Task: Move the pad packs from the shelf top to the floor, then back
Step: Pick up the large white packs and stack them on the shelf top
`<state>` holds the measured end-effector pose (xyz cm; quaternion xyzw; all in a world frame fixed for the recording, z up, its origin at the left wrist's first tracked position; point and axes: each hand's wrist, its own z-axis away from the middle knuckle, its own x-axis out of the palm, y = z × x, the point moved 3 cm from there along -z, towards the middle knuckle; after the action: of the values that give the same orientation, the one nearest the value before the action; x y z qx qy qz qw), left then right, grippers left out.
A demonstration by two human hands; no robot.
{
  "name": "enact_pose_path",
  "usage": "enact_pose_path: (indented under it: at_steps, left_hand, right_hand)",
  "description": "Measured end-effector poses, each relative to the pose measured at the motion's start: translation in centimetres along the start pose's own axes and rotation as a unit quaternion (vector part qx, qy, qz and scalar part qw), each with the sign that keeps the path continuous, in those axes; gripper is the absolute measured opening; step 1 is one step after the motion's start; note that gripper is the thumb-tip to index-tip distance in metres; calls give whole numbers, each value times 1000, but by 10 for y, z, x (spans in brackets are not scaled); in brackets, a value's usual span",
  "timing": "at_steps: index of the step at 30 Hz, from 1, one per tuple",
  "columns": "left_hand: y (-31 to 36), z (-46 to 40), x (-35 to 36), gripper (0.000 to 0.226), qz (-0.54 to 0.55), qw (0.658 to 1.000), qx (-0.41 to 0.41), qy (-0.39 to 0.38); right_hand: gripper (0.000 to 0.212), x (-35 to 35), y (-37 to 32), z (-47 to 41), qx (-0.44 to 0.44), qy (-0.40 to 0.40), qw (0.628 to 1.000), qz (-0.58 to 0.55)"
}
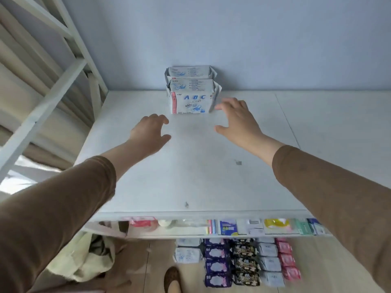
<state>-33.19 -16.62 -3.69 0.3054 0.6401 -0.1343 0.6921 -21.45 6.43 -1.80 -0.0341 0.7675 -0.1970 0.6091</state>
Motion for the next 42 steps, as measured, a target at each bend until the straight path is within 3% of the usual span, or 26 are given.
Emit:
enact_pose_path:
  at_steps: [9, 17, 25, 30, 36, 42]
  left_hand:
    - [94, 179, 38, 40, 27, 997, 42, 56]
    - [110, 282, 123, 25, 58, 994, 87, 34]
    - [57, 364, 284, 41, 59, 985, 16, -161]
    - [6, 399, 393, 50, 60, 969, -36, -238]
    - [-54, 398, 523, 55, 48, 960, -80, -264]
    - [-109, 361, 643, 55, 20, 966, -99, -237]
  right_hand:
    - [38, -26, 19, 206, -64, -32, 995, -65]
    - [19, 30, 46, 319, -44, -69, 991, -106]
    - [32, 184, 59, 414, 66, -233, 963, -121]
    - [49, 310, 71, 458, 156, -303, 928, -151]
    - [59, 460, 99, 475, 179, -347, 909, -145]
    - [68, 599, 129, 459, 124, -349, 925, -90]
